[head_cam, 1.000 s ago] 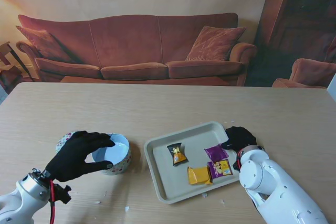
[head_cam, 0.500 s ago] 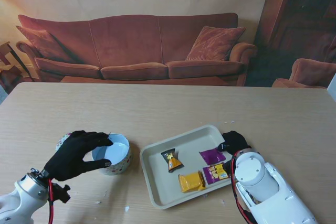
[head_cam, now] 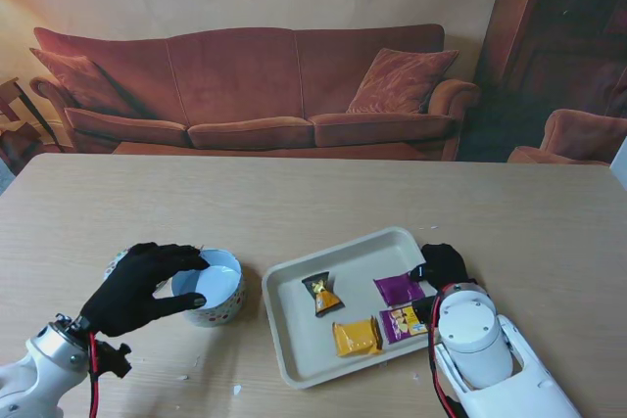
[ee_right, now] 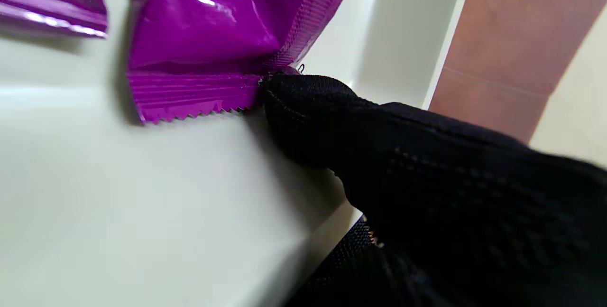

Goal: Pour cookies into a cookie box

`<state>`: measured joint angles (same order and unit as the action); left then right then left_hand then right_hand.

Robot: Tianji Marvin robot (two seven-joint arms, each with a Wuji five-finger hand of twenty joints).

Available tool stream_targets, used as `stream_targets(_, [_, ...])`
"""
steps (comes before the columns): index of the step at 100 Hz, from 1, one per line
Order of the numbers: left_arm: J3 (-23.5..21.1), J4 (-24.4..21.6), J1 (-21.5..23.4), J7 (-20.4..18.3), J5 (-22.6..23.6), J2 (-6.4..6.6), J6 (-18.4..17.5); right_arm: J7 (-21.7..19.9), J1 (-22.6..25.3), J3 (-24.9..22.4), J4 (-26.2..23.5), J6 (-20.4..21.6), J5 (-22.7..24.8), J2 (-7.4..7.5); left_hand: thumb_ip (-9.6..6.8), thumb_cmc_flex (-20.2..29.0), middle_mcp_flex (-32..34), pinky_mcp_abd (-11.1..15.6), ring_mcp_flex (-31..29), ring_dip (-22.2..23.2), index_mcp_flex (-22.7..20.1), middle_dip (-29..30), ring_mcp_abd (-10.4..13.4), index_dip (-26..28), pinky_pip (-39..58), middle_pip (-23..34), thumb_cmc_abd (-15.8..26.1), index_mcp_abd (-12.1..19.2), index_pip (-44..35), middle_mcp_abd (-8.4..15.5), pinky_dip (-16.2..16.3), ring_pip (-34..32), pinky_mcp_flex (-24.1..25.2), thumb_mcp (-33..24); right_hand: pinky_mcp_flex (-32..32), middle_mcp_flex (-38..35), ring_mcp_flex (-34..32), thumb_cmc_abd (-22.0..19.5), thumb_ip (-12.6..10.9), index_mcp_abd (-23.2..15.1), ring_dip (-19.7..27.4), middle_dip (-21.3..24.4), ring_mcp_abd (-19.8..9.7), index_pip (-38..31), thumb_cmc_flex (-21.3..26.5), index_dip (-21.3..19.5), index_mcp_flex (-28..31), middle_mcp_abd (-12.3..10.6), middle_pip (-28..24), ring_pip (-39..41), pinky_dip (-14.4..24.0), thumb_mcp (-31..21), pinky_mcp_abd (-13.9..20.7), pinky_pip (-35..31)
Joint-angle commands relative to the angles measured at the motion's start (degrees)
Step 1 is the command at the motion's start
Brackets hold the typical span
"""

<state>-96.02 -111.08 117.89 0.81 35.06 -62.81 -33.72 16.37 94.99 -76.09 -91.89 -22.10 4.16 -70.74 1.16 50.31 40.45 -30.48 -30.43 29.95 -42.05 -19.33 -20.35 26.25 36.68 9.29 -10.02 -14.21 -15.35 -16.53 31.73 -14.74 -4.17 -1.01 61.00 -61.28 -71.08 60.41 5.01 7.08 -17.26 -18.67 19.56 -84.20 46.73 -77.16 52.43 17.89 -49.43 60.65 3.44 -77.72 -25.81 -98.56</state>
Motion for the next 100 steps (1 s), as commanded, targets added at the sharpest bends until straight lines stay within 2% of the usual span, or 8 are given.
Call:
stream_targets(1, [-0.15, -0.12, 0.28, -0.55, -0.17, -0.23, 0.16, -0.03, 0.73, -0.5, -2.54, -0.4, -0.68, -0.86, 0.61, 1.27, 1.02, -1.33, -1.39, -0.15, -1.11, -0.02, -0.52, 0.32, 0.09, -0.72, 2.85, 0.11, 0.32, -0.37, -0.2, -0.29, -0.05, 2.02, 3.84, -1.63, -2.66, 0.0, -2.68, -5.33, -3.74, -0.15, 2.02, -5.19, 10.21, -1.23, 2.26, -0.53, -1.71, 9.72, 2.74, -12.23, 12.13, -8.17])
stream_targets(15, [-0.25, -0.12, 0.33, -0.39, -0.15, -0.27, 0.08, 1.46, 1.6, -1.26, -4.91, -0.73, -1.4, -1.25, 0.61, 1.33, 1.17, -1.33, -1.48, -0.12, -1.15, -0.04, -0.69, 0.33, 0.17, -0.75, 2.84, 0.12, 0.35, -0.31, -0.15, -0.35, -0.06, 2.03, 4.3, -1.92, -2.83, 0.05, -4.11, -5.3, -4.87, 0.06, 1.56, -5.01, 9.99, -1.27, 2.26, 0.0, -1.5, 13.21, 7.37, -12.23, 15.88, -9.97])
stream_targets(32, [-0.34, -0.16, 0.46, -0.41, -0.25, -0.29, 0.15, 2.29, 2.11, -1.67, -6.74, -0.93, -3.39, -1.62, 0.6, 1.43, 1.25, -1.36, -1.56, -0.08, -1.21, -0.07, -0.73, 0.34, 0.26, -0.79, 2.77, 0.1, 0.36, -0.42, -0.12, -0.41, -0.13, 2.02, 4.5, -1.91, -2.9, 0.11, -4.08, -5.29, -4.78, 0.18, 1.54, -4.71, 9.91, -1.21, 2.2, 0.53, -1.06, 13.76, 8.49, -12.23, 15.82, -9.95])
stream_targets(45, [-0.41, -0.18, 0.53, -0.18, -0.15, -0.33, -0.02, 4.29, 1.9, -1.54, -7.32, -1.24, -5.83, -2.38, 0.61, 1.41, 1.32, -1.4, -1.58, -0.08, -1.21, -0.09, -0.69, 0.34, 0.3, -0.78, 2.84, 0.13, 0.37, -0.31, -0.11, -0.42, -0.17, 2.03, 4.8, -2.36, -2.91, 0.72, -5.09, -5.04, -5.6, 0.32, 1.85, -3.65, 9.97, -0.91, 2.34, 1.38, -0.73, 15.66, 10.38, -12.23, 16.88, -11.31])
stream_targets(61, [-0.44, -0.11, 0.55, 0.05, -0.19, -0.39, 0.07, 3.01, 2.05, -1.67, -8.32, -1.42, -6.22, -2.07, 0.6, 1.5, 1.34, -1.41, -1.64, -0.08, -1.33, -0.09, -0.75, 0.35, 0.29, -0.82, 2.85, 0.05, 0.35, -0.45, -0.14, -0.43, -0.14, 2.01, 4.84, -2.33, -2.89, 1.05, -4.74, -4.97, -5.55, 0.07, 1.78, -3.52, 10.22, -0.94, 2.34, 1.14, -1.05, 15.95, 11.24, -12.23, 17.27, -11.34])
stream_targets(100, [-0.75, 0.1, 0.46, 0.59, -0.19, -0.52, -0.06, 4.7, 2.48, -1.61, -10.7, -0.56, -10.44, -2.71, 0.6, 1.52, 1.45, -1.49, -1.62, -0.09, -1.47, -0.1, -0.79, 0.37, 0.33, -0.83, 2.85, 0.11, 0.32, -0.46, -0.17, -0.43, -0.12, 2.03, 5.16, -2.58, -2.94, 1.88, -5.37, -4.55, -6.35, 0.08, 2.06, -3.15, 10.64, -1.0, 2.34, 1.45, -1.63, 17.64, 13.31, -12.23, 18.28, -12.64])
